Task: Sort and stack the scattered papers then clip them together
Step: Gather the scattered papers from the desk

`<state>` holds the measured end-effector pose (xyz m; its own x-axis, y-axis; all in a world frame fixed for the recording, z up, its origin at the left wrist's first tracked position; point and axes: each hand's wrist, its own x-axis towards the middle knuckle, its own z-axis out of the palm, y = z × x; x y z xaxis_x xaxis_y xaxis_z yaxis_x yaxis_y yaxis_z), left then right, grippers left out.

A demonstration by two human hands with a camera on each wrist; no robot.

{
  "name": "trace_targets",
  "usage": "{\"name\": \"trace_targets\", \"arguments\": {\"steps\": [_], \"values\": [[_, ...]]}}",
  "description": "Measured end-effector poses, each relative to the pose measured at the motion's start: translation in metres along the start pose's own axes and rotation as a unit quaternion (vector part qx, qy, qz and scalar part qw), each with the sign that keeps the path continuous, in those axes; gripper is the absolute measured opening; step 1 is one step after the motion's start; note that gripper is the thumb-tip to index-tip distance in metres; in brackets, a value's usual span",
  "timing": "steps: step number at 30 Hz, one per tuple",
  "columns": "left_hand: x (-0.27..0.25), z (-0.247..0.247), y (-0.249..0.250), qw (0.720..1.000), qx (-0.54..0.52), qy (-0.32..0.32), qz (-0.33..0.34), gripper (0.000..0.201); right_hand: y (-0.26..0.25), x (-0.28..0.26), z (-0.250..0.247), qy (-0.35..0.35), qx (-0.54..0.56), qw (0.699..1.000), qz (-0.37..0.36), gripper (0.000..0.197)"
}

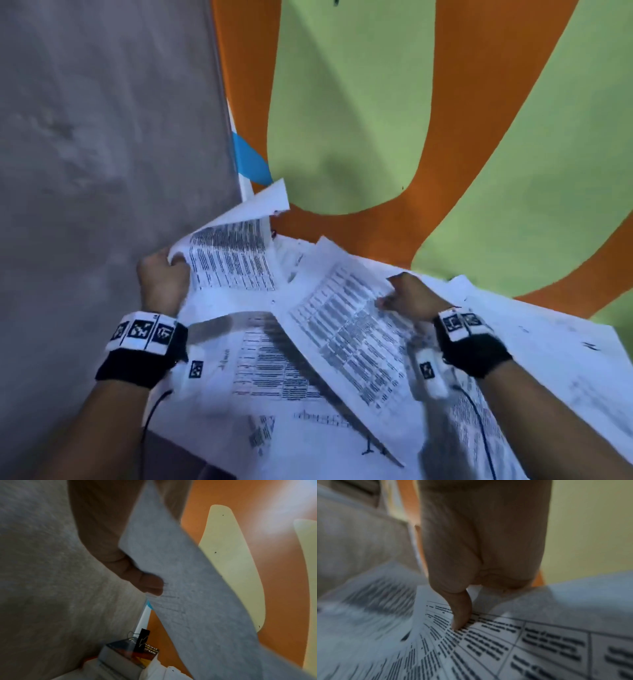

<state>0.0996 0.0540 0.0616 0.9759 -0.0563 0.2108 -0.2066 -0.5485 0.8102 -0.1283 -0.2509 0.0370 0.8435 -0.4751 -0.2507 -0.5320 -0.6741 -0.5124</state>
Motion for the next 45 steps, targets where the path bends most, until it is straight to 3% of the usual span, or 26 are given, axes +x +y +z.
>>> {"name": "trace_targets", "arguments": {"steps": [2, 5, 11, 15, 18, 21, 23, 26, 29, 33, 38, 42, 45], "values": [[0.001, -0.005, -0.013, 1.0, -0.005, 0.011, -0.022, 0.026, -0.021, 0.026, 0.036, -0.036, -0.078, 0.996, -0.033, 0.017], [-0.007, -0.01, -0.025, 0.998, -0.012, 0.012, -0.053, 0.024, -0.041, 0.042, 0.076, -0.076, -0.143, 0.986, -0.04, 0.029], [-0.021, -0.019, -0.027, 0.999, 0.017, 0.028, -0.01, 0.028, -0.038, 0.054, 0.1, -0.097, -0.25, 0.963, -0.033, 0.06], [-0.019, -0.017, -0.019, 0.999, -0.013, 0.04, 0.004, 0.028, -0.033, 0.053, 0.1, -0.095, -0.154, 0.983, -0.01, 0.055], [-0.014, -0.011, -0.017, 0.998, -0.044, 0.045, 0.005, 0.026, -0.035, 0.049, 0.095, -0.056, -0.132, 0.989, -0.024, 0.028], [-0.008, -0.008, -0.015, 0.994, -0.087, 0.058, -0.006, 0.023, -0.023, 0.047, 0.07, -0.006, -0.016, 1.0, 0.001, 0.02], [-0.004, -0.006, -0.012, 0.988, -0.143, 0.065, -0.008, 0.018, 0.001, 0.046, 0.048, 0.064, 0.068, 0.995, 0.035, 0.031], [0.002, -0.003, -0.009, 0.98, -0.185, 0.066, -0.02, 0.014, 0.043, 0.033, 0.027, 0.159, 0.193, 0.961, 0.122, 0.067], [0.007, 0.003, -0.01, 0.979, -0.193, 0.054, -0.031, 0.02, 0.064, 0.011, 0.028, 0.134, 0.195, 0.946, 0.224, 0.054], [-0.003, 0.01, -0.007, 0.988, -0.153, 0.016, -0.021, 0.022, 0.065, 0.006, 0.053, 0.115, 0.165, 0.943, 0.266, 0.046], [-0.013, 0.02, -0.015, 0.986, -0.156, -0.026, -0.046, 0.026, 0.047, 0.02, 0.079, 0.103, 0.148, 0.937, 0.298, 0.057], [-0.018, 0.026, -0.026, 0.986, -0.144, -0.046, -0.064, 0.022, 0.037, 0.01, 0.076, 0.14, 0.181, 0.93, 0.289, 0.057], [-0.02, 0.03, -0.041, 0.99, -0.115, -0.053, -0.068, 0.023, 0.028, -0.005, 0.05, 0.216, 0.227, 0.924, 0.218, 0.025]]}}
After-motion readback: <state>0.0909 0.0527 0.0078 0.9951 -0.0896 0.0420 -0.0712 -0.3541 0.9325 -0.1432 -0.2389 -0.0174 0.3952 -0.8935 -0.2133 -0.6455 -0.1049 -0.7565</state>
